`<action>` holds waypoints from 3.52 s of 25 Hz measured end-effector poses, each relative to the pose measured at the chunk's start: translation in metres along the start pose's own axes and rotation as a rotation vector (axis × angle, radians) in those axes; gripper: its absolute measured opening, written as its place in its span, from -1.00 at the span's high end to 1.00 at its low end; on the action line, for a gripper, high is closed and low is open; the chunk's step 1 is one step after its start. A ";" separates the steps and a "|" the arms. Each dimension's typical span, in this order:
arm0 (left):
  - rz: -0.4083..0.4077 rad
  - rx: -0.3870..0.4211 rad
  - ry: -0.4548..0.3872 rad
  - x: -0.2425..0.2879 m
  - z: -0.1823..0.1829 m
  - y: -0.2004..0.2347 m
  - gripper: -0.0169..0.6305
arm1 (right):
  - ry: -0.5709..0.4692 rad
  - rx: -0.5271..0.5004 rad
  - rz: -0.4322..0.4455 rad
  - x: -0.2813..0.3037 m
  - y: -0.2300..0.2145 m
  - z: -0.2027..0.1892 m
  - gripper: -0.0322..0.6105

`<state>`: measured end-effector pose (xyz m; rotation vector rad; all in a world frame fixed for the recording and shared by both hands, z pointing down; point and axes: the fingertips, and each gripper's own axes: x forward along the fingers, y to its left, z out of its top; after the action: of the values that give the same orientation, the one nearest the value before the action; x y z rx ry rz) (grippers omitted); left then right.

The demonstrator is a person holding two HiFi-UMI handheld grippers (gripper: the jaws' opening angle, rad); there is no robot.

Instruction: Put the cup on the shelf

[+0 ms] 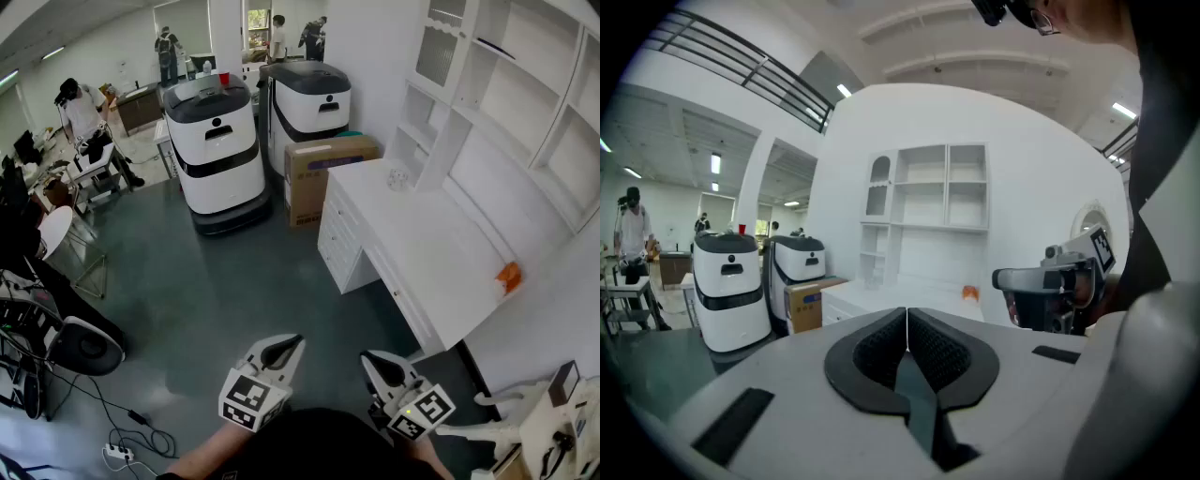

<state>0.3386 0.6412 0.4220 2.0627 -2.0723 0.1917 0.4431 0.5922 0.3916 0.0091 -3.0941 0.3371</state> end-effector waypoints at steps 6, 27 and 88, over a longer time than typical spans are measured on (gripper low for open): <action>0.001 0.004 0.005 -0.017 -0.005 0.007 0.90 | -0.003 0.003 0.001 0.009 0.016 -0.004 0.85; -0.009 -0.073 0.038 -0.058 -0.035 0.069 0.90 | 0.064 0.068 0.145 0.083 0.088 -0.033 0.84; -0.258 0.009 0.080 0.407 0.104 0.379 0.90 | 0.003 0.176 -0.086 0.396 -0.358 0.072 0.84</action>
<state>-0.0447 0.2258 0.4396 2.2613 -1.7427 0.2375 0.0489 0.2262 0.4104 0.1448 -3.0382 0.6028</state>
